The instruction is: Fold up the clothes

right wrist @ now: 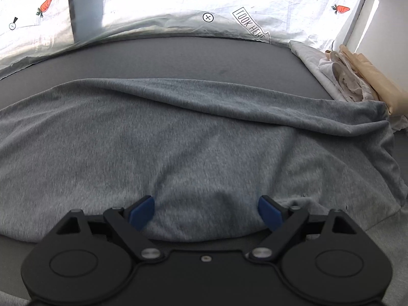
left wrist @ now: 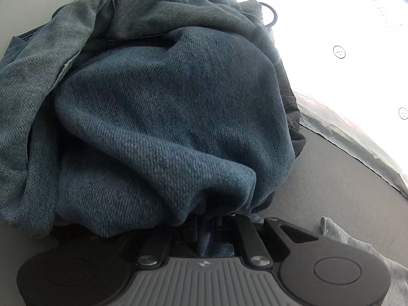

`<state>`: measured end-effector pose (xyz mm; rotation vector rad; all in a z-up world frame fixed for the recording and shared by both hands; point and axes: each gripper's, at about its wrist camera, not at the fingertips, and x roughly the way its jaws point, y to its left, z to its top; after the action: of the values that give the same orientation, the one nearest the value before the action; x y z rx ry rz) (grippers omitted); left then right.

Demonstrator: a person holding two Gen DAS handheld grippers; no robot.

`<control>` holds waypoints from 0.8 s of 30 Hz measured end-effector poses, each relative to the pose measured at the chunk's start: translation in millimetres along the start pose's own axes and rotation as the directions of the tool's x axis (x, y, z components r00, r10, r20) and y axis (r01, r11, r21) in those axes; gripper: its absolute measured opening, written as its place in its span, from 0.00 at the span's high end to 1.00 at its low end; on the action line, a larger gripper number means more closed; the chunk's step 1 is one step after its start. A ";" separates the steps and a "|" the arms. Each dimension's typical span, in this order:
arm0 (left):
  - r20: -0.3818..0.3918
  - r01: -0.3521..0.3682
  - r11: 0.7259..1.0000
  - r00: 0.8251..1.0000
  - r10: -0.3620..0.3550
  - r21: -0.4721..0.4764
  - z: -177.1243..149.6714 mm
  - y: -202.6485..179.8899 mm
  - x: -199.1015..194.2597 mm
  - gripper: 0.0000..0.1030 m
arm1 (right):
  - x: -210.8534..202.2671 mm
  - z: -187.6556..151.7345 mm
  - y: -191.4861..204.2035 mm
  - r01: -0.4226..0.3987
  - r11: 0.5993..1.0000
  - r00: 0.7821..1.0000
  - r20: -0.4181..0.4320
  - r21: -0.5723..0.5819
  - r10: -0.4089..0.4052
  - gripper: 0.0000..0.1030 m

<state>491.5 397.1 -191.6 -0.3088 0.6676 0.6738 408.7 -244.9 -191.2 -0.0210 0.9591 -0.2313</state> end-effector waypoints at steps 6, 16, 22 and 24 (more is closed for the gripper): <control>0.021 0.020 0.993 1.000 -0.023 0.113 10.4 5.3 13.4 0.88 | -0.7 3.5 17.2 0.007 0.999 1.000 -0.013 -0.035 -0.008 0.13; -0.137 0.203 0.979 0.970 -0.201 0.001 -40.3 2.6 -38.3 0.48 | 2.7 9.2 23.9 -0.036 0.997 0.999 -0.012 -0.062 0.035 0.13; -0.173 0.270 0.950 0.954 -0.244 0.153 -70.2 -25.6 -58.9 0.38 | 3.9 7.3 17.9 -0.069 0.997 0.998 -0.016 -0.036 0.068 0.12; -0.176 0.280 0.933 0.954 -0.243 0.227 -74.7 -37.5 -62.8 0.38 | 3.1 6.4 17.3 -0.073 0.996 0.997 -0.013 -0.042 0.072 0.12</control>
<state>444.8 304.5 -204.4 -0.2091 0.8249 0.3078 418.9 -229.2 -192.2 -0.0241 0.9747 -0.1439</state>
